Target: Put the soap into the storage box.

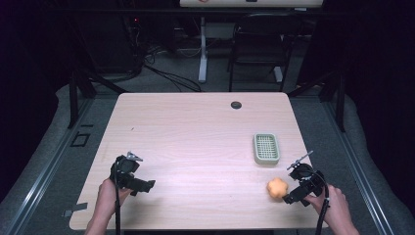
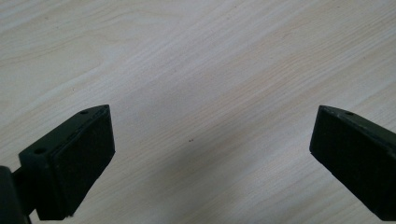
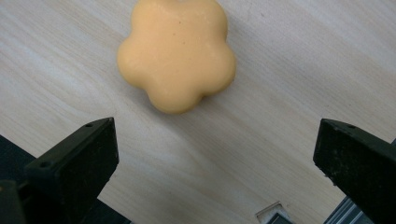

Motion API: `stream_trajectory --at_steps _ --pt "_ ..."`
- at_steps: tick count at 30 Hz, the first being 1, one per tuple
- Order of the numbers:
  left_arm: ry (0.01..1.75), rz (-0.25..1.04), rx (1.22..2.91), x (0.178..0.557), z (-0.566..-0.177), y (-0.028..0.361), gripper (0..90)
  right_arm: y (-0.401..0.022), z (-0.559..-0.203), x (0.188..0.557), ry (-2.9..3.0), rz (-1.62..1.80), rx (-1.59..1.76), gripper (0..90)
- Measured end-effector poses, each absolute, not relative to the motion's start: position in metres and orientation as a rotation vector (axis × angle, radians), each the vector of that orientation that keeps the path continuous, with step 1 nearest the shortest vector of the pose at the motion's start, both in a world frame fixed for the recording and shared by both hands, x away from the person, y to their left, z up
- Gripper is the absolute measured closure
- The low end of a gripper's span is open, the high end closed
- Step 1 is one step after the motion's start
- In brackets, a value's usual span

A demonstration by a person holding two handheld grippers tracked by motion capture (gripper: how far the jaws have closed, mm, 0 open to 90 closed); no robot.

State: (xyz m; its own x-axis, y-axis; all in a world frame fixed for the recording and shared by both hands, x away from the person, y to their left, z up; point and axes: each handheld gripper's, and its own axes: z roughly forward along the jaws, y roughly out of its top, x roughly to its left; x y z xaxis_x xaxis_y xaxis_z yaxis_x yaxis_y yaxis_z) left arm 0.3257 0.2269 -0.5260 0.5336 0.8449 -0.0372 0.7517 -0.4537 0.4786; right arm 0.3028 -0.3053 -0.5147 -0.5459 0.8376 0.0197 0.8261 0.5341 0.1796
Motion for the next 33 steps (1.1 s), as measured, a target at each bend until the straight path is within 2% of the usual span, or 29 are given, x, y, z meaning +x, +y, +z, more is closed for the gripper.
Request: stream_trajectory --at_steps 15,23,24,26,27,33 --pt "1.299 0.290 2.336 0.326 -0.526 0.226 0.0 -0.284 -0.514 0.307 2.702 0.291 1.417 0.0" --pt "1.299 0.285 2.338 0.326 -0.526 0.226 0.0 -0.275 -0.515 0.313 2.751 0.200 1.370 0.0" --pt "1.298 0.284 2.340 0.326 -0.526 0.226 0.0 -0.272 -0.521 0.310 2.696 0.305 1.427 0.0" --pt "1.299 0.280 2.340 0.326 -0.526 0.226 0.0 -0.273 -0.513 0.317 2.796 0.122 1.316 0.0" --pt "1.300 0.281 2.339 0.326 -0.526 0.226 0.0 -0.271 -0.518 0.314 2.750 0.213 1.369 0.0" --pt "1.300 0.280 2.340 0.326 -0.526 0.226 0.0 -0.266 -0.520 0.317 2.764 0.203 1.339 0.0"
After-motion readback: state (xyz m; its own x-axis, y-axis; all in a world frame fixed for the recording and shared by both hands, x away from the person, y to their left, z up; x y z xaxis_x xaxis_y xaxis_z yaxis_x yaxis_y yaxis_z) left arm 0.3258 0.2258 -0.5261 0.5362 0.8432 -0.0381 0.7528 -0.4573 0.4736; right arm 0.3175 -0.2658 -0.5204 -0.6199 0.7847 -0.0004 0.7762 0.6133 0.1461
